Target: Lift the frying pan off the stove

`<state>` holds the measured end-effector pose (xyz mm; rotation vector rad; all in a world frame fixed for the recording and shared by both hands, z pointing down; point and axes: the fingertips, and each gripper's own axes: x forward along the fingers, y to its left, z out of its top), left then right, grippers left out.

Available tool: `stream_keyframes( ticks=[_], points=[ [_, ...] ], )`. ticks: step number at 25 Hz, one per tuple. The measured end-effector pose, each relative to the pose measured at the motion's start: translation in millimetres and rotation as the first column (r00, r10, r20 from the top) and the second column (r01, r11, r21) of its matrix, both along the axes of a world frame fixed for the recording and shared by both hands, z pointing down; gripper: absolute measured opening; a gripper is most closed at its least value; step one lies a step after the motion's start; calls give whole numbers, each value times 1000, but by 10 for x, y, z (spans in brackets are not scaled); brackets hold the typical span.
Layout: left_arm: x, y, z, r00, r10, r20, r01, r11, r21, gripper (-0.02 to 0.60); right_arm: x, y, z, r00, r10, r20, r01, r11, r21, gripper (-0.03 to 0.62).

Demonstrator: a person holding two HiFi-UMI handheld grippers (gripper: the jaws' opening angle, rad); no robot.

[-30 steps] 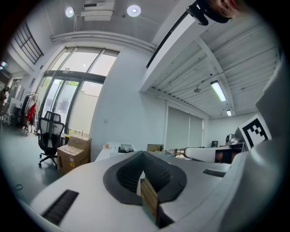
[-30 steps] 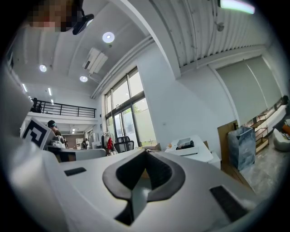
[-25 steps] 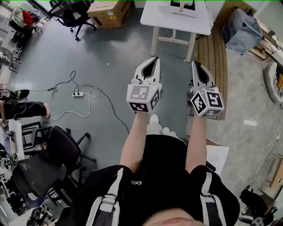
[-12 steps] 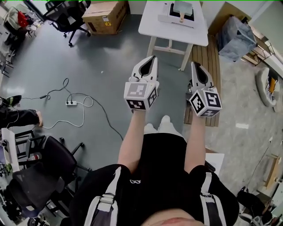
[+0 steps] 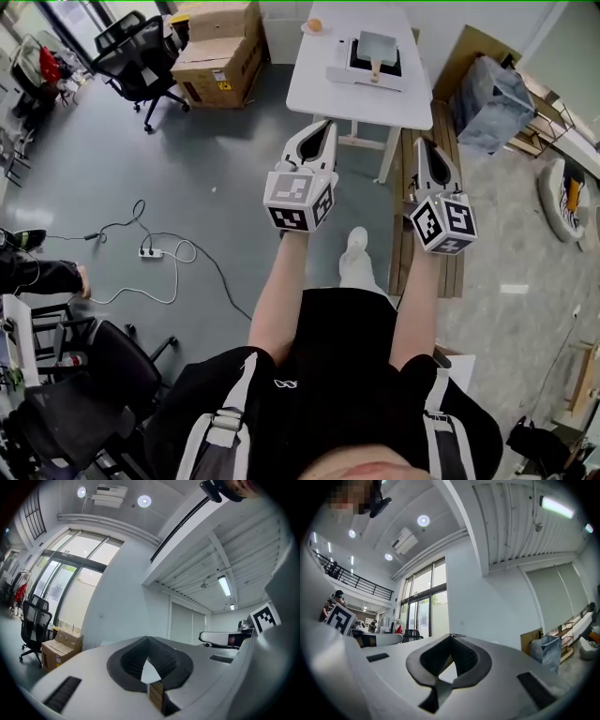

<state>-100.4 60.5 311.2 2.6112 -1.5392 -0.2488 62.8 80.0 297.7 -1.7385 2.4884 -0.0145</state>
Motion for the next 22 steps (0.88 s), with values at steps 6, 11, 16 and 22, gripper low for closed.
stream_keyframes(
  ticks=[6, 11, 16, 22],
  points=[
    [94, -665, -106, 1000, -8, 23, 7, 1000, 17, -8, 117, -719, 15, 999, -14, 37, 14, 1000, 7, 0],
    [256, -1365, -31, 999, -25, 42, 24, 1000, 2, -8, 248, -1487, 52, 998, -38, 46, 37, 999, 15, 1],
    [526, -2058, -1, 996, -39, 84, 41, 999, -23, -8, 511, -2337, 67, 994, -56, 97, 56, 998, 1, 0],
    [616, -2807, 80, 996, -35, 88, 40, 997, -63, -8, 455, -3274, 232, 984, -122, 129, 129, 990, -49, 0]
  ],
)
